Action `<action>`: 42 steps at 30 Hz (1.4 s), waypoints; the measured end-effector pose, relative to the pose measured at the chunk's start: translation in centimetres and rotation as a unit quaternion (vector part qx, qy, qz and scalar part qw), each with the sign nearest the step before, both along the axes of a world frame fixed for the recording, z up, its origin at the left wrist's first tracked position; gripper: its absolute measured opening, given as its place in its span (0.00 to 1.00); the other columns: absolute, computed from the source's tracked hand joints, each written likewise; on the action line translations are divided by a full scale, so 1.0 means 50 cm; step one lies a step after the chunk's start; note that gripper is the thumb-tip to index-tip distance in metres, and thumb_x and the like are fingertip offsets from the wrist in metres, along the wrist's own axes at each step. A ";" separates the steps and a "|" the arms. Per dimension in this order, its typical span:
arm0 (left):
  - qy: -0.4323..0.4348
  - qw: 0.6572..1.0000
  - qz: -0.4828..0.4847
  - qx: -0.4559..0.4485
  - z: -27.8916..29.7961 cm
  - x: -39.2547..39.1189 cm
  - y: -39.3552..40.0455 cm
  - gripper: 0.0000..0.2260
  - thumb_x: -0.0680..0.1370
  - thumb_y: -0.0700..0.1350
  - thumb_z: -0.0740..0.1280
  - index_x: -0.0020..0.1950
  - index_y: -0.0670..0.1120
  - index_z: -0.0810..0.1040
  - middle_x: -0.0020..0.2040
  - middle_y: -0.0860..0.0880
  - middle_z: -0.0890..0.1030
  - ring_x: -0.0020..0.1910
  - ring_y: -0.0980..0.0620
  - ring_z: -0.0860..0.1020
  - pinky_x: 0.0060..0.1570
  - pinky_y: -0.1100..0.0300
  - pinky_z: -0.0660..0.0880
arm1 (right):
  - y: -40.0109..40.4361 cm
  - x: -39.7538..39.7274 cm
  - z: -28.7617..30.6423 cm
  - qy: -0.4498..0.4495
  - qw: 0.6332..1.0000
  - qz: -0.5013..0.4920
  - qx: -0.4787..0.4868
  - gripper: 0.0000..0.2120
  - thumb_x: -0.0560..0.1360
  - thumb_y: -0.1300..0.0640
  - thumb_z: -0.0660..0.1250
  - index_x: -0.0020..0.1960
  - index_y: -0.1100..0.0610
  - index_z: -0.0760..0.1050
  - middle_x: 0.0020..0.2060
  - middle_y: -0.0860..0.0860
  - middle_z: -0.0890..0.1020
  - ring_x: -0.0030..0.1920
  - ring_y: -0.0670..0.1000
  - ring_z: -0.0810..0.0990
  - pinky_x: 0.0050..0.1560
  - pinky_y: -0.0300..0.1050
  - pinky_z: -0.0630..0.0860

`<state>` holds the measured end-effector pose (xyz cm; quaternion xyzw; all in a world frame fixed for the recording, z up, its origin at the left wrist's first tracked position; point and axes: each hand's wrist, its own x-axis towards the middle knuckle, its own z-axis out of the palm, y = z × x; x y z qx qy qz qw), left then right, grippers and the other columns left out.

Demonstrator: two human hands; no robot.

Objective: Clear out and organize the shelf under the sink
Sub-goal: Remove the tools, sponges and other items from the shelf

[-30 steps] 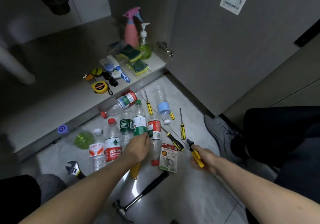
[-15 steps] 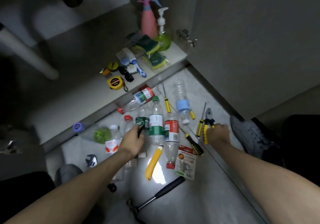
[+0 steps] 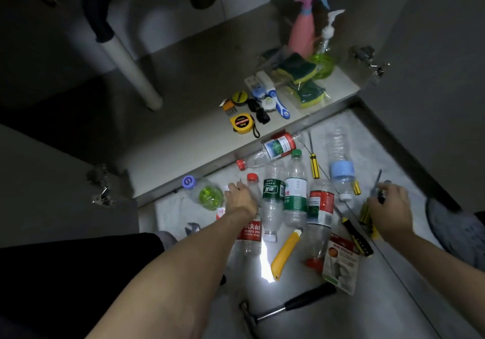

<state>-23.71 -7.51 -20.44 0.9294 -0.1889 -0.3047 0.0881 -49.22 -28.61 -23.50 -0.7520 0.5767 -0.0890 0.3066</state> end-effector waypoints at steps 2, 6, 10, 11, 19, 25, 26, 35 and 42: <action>-0.023 1.000 -0.011 -0.009 -0.002 -0.003 0.007 0.21 0.81 0.47 0.64 0.71 0.39 0.68 0.65 0.40 0.68 0.63 0.43 0.70 0.64 0.49 0.72 | 0.016 0.035 0.019 -0.012 1.000 0.017 0.002 0.18 0.77 0.61 0.65 0.67 0.60 0.73 0.63 0.60 0.72 0.62 0.60 0.74 0.63 0.57 0.73; -0.054 0.997 -0.052 -0.019 0.015 0.010 0.013 0.16 0.82 0.51 0.60 0.63 0.42 0.74 0.61 0.43 0.73 0.58 0.45 0.72 0.60 0.49 0.74 | 0.051 0.123 0.055 -0.063 0.994 0.085 0.025 0.14 0.80 0.59 0.63 0.65 0.57 0.75 0.60 0.56 0.76 0.56 0.56 0.78 0.57 0.58 0.78; -0.045 0.997 -0.046 -0.032 0.047 0.028 0.011 0.12 0.82 0.52 0.58 0.53 0.45 0.76 0.52 0.45 0.78 0.49 0.47 0.77 0.52 0.49 0.79 | 0.083 0.225 0.104 -0.093 0.980 0.164 0.056 0.10 0.81 0.59 0.63 0.60 0.54 0.79 0.54 0.50 0.82 0.54 0.51 0.79 0.51 0.47 0.76; -0.040 0.998 -0.037 -0.041 0.057 0.034 0.007 0.11 0.82 0.51 0.59 0.52 0.46 0.76 0.49 0.46 0.79 0.48 0.47 0.78 0.50 0.50 0.80 | 0.088 0.253 0.119 -0.094 0.976 0.186 0.061 0.09 0.81 0.58 0.63 0.58 0.53 0.80 0.52 0.49 0.82 0.52 0.51 0.80 0.48 0.45 0.75; -0.070 0.990 -0.013 -0.118 0.158 0.170 -0.079 0.08 0.80 0.43 0.61 0.54 0.46 0.79 0.49 0.46 0.81 0.49 0.46 0.78 0.45 0.55 0.75 | 0.072 0.485 0.228 -0.028 0.944 0.329 -0.002 0.13 0.79 0.57 0.64 0.63 0.52 0.78 0.55 0.50 0.82 0.55 0.53 0.80 0.55 0.51 0.78; -0.058 0.991 -0.003 -0.121 0.213 0.367 -0.110 0.13 0.78 0.46 0.64 0.61 0.44 0.80 0.59 0.41 0.81 0.58 0.40 0.79 0.55 0.53 0.77 | 0.071 0.647 0.251 0.056 0.923 0.378 -0.035 0.23 0.77 0.52 0.68 0.72 0.53 0.72 0.67 0.57 0.76 0.64 0.59 0.76 0.63 0.54 0.75; -0.063 0.992 0.002 -0.114 0.209 0.389 -0.105 0.14 0.78 0.46 0.64 0.62 0.45 0.79 0.60 0.41 0.80 0.58 0.39 0.79 0.56 0.52 0.77 | 0.076 0.665 0.244 0.081 0.917 0.389 -0.042 0.26 0.77 0.50 0.68 0.73 0.53 0.70 0.68 0.57 0.74 0.66 0.59 0.75 0.64 0.55 0.74; -0.055 0.986 0.075 -0.136 0.142 0.431 -0.130 0.17 0.80 0.42 0.63 0.69 0.43 0.74 0.67 0.40 0.76 0.66 0.39 0.75 0.62 0.50 0.73 | 0.085 0.684 0.182 0.171 0.874 0.434 -0.135 0.29 0.73 0.49 0.71 0.71 0.51 0.68 0.64 0.55 0.70 0.62 0.60 0.74 0.51 0.54 0.76; -0.053 0.967 0.130 -0.211 0.107 0.389 -0.197 0.18 0.78 0.47 0.64 0.68 0.47 0.73 0.66 0.41 0.75 0.65 0.39 0.74 0.60 0.49 0.73 | 0.078 0.572 0.181 -0.039 0.956 0.284 -0.067 0.25 0.65 0.40 0.71 0.58 0.44 0.66 0.52 0.45 0.71 0.45 0.49 0.76 0.41 0.49 0.76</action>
